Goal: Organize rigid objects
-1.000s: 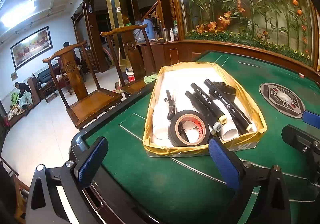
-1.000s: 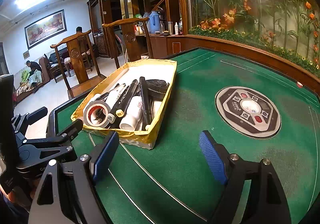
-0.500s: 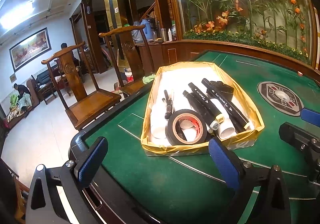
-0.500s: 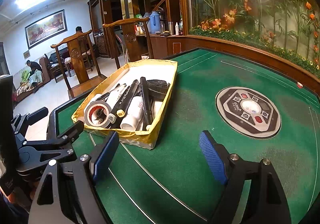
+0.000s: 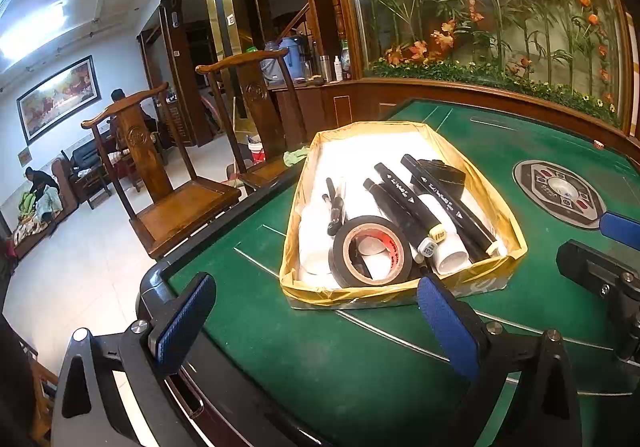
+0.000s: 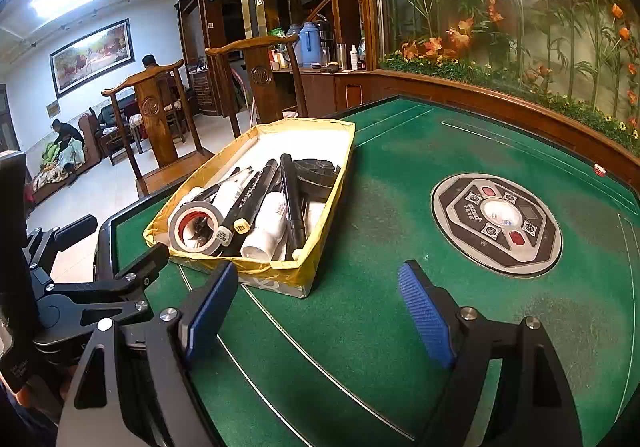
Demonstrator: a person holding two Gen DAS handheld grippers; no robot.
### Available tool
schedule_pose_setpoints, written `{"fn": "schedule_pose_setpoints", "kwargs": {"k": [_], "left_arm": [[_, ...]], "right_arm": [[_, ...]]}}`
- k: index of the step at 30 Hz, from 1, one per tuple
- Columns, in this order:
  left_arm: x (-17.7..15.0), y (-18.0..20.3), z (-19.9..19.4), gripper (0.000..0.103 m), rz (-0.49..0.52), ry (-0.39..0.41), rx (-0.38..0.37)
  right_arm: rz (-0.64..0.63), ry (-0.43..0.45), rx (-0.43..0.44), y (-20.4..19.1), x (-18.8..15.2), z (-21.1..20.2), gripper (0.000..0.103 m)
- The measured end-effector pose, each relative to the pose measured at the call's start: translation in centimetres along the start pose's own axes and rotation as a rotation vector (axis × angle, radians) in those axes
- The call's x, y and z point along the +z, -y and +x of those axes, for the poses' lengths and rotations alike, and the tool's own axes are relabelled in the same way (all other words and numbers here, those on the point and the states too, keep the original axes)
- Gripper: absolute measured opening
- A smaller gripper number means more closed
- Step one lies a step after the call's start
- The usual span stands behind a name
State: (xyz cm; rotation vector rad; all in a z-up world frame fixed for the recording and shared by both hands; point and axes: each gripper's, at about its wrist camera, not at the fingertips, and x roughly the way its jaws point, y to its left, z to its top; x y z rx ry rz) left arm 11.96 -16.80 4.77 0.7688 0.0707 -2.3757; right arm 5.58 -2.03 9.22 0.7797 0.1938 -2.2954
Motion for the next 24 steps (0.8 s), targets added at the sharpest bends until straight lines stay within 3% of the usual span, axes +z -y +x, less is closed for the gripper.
{"fn": "schedule_pose_setpoints", "kwargs": {"k": [24], "left_arm": [[-0.08,-0.01,-0.08,0.102,-0.003,-0.006,-0.008]], "right_arm": [[0.000,0.003,0.000,-0.05,0.07,-0.10,0.082]]}}
